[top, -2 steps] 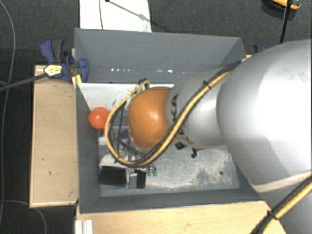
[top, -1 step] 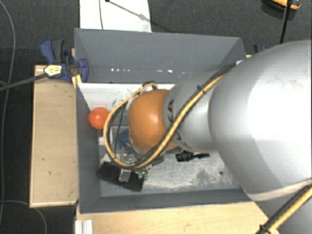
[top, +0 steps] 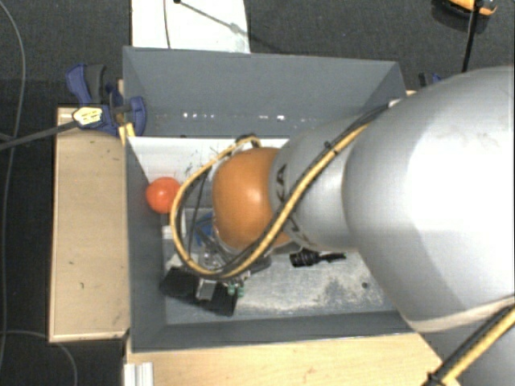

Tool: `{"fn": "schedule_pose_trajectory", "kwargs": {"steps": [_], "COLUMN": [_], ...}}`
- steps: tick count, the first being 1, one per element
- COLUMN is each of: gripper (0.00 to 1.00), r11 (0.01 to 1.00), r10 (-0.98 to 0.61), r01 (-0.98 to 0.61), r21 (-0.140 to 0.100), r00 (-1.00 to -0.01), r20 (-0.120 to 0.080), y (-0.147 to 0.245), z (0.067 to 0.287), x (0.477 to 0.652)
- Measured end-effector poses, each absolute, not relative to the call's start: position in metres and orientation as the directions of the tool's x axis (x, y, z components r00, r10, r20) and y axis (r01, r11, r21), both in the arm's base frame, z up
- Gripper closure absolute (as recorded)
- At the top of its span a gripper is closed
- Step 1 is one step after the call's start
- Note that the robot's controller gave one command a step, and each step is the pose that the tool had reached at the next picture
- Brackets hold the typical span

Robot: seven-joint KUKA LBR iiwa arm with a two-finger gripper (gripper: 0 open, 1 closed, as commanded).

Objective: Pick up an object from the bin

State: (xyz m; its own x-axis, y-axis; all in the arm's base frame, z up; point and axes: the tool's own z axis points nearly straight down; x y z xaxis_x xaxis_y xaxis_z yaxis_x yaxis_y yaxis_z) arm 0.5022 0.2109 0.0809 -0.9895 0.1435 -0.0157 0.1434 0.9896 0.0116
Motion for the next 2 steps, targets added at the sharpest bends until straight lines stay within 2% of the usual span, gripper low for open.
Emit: {"fn": "schedule_pose_trajectory", "kwargs": {"steps": [2], "gripper": [1.0], "r11": [0.989], "r10": [0.151], "r01": [0.151], "r21": [0.012], "r00": [-0.988], "r20": [-0.016], "y": [0.2111], "z": [0.0808], "x": [0.5021]}}
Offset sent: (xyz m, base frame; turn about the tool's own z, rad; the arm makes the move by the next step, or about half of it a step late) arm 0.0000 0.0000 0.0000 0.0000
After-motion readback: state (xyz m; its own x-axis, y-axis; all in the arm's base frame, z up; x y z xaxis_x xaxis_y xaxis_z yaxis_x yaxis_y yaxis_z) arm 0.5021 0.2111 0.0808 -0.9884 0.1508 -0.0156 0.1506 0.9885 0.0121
